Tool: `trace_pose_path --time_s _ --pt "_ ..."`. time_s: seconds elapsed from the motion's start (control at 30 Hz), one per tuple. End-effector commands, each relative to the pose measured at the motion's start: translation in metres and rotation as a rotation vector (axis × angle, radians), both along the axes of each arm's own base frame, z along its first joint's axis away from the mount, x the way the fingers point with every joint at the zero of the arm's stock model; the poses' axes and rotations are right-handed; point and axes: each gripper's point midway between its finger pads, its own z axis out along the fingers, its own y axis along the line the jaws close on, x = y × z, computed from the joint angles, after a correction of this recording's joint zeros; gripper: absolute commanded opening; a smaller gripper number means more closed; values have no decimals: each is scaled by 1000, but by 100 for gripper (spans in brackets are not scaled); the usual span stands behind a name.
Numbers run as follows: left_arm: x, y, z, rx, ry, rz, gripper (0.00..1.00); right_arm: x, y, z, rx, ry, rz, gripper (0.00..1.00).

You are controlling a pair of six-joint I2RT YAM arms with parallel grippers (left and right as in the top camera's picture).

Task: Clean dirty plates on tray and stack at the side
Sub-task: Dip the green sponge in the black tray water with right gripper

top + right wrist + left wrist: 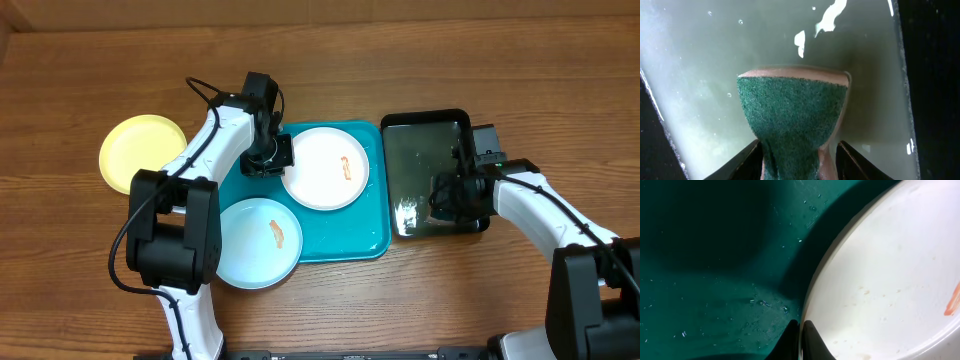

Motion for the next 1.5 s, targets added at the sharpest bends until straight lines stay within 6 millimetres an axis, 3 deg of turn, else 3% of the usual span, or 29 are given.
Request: trace_pose_path --time_s 0.0,0.07,0.13,0.23,0.3,0.33,0.43,0.53,0.6,0.63,0.67,0.8,0.87,0.9,0.93,1.0,1.17,1.47 --pt "-1 -1 2 9 -13 -29 6 -4 3 -1 4 4 12 48" --pt "0 -1 2 9 -15 -29 6 -4 3 -1 4 5 12 44" --pt "0 -1 2 13 -17 -29 7 -5 3 -1 4 8 12 34" --pt "1 0 2 19 -20 -28 12 -6 2 -1 3 12 12 27" --pt "2 1 2 23 -25 -27 16 -5 2 -1 4 11 12 27" --pt "3 1 2 24 -30 -28 26 -4 3 -1 4 6 12 31" --pt "5 2 2 27 -37 -27 34 -3 4 0 10 3 13 32" --pt "8 1 1 28 -48 -27 38 -3 5 0 15 1 14 19" --pt "7 1 -1 28 -47 -27 37 -3 5 0 15 2 14 18" --pt "7 1 -4 27 -49 -27 37 -3 4 0 15 4 14 26" --pt "7 1 -6 26 -52 -26 37 -5 4 -1 14 9 14 28" --pt "7 1 -11 23 -62 -23 32 -5 4 -1 14 12 14 28" --pt "8 1 -11 22 -64 -23 25 -5 4 0 14 11 15 21" --pt "8 1 -11 22 -64 -23 17 -3 5 2 14 4 21 9" --pt "8 1 -11 22 -64 -23 13 -1 6 4 14 0 42 4" --pt "8 1 -11 22 -64 -23 7 3 9 13 18 -9 95 4" --pt "7 1 -11 21 -60 -24 5 14 10 45 -1 -7 160 4" --pt "7 1 -11 21 -60 -24 4 22 5 51 -37 -32 163 4"
